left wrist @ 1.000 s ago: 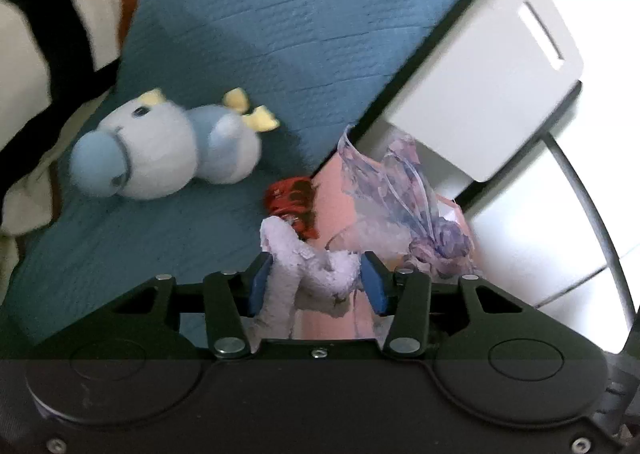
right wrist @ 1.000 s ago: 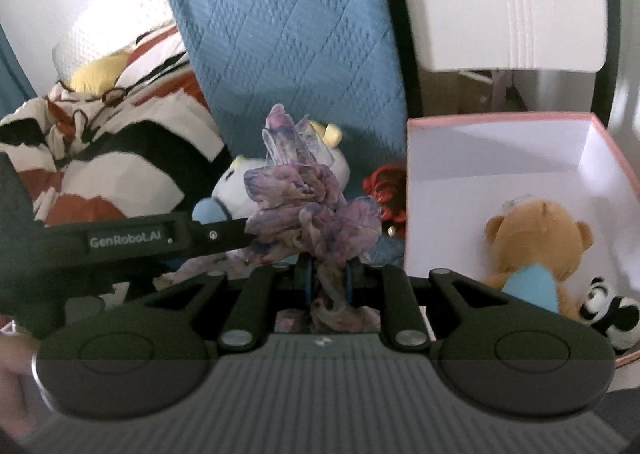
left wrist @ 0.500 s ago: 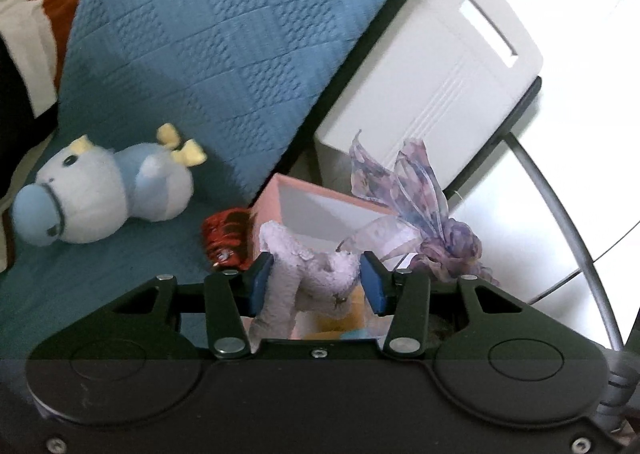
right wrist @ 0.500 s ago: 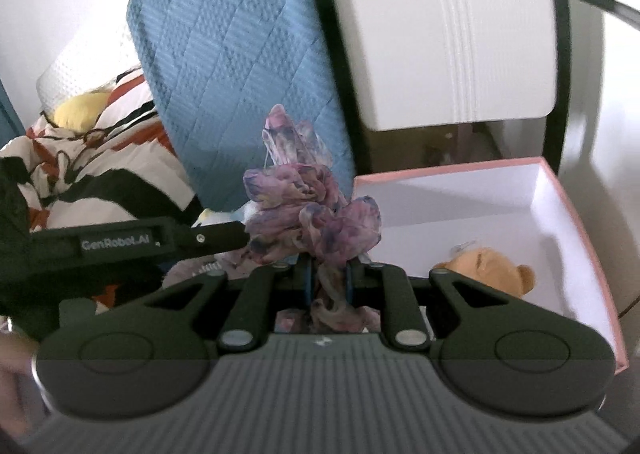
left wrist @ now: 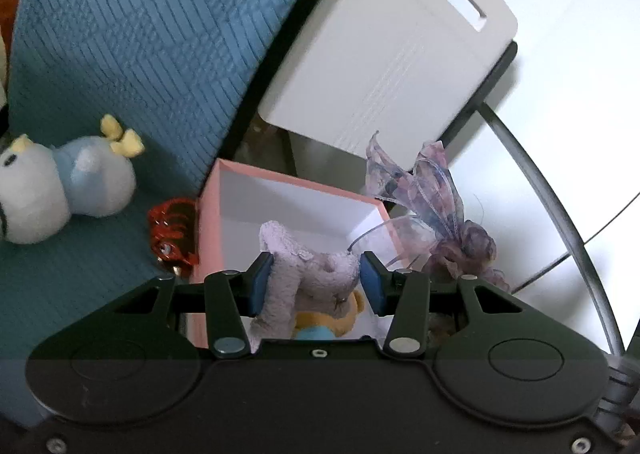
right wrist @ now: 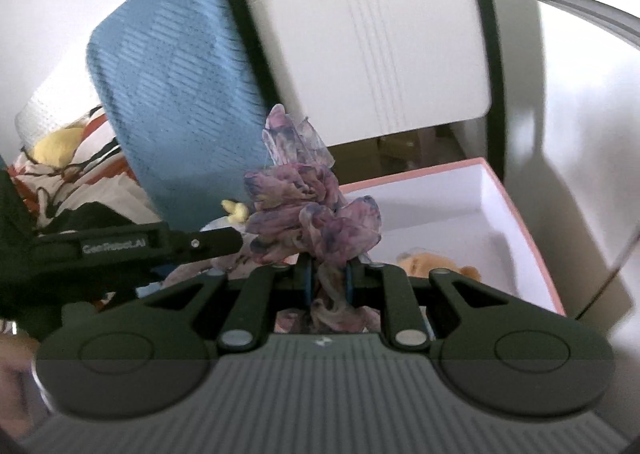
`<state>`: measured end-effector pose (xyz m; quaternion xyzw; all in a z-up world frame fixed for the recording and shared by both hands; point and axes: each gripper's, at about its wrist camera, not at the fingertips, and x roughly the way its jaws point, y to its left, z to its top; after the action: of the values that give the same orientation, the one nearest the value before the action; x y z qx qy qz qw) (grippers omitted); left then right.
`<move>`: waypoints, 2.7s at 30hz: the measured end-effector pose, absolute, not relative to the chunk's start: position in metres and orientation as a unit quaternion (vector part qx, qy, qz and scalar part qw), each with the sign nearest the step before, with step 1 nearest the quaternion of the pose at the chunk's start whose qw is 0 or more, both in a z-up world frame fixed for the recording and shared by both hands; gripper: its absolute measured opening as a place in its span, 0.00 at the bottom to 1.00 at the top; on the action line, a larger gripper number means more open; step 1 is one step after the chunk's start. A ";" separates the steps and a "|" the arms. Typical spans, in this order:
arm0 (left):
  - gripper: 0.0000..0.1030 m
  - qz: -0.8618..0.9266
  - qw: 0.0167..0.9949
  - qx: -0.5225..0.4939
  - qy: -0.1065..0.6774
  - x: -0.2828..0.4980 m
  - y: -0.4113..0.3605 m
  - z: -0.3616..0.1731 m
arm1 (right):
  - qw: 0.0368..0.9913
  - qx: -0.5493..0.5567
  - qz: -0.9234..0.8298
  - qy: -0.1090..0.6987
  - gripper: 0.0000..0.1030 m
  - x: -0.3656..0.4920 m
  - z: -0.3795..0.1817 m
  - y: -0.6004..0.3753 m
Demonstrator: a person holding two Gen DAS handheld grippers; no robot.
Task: Organize objects
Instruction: 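Carry the pink plush with the left tool while the right tool carries the scrunchie over the pink box, then lower the pink plush into the box and open the left tool while the right tool releases the scrunchie, then withdraw both open tools up and away from the pink box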
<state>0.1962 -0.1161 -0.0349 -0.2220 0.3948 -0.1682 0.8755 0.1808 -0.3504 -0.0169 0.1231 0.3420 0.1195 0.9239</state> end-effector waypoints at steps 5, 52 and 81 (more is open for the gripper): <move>0.43 -0.169 0.872 -0.212 0.409 0.206 -0.132 -0.042 | 0.925 0.123 0.109 0.343 0.18 0.181 -0.026 -0.373; 0.74 -0.156 0.863 -0.110 0.467 0.210 -0.199 -0.074 | 0.929 0.120 0.049 0.346 0.76 0.171 -0.081 -0.437; 0.82 -0.154 0.909 -0.131 0.365 0.128 -0.073 0.027 | 0.939 0.107 0.116 0.306 0.76 0.121 -0.010 -0.337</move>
<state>0.1276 -0.0734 0.0268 -0.1309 0.3645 -0.1544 0.9089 0.1209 -0.3375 -0.0096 0.1068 0.3057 0.1156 0.9390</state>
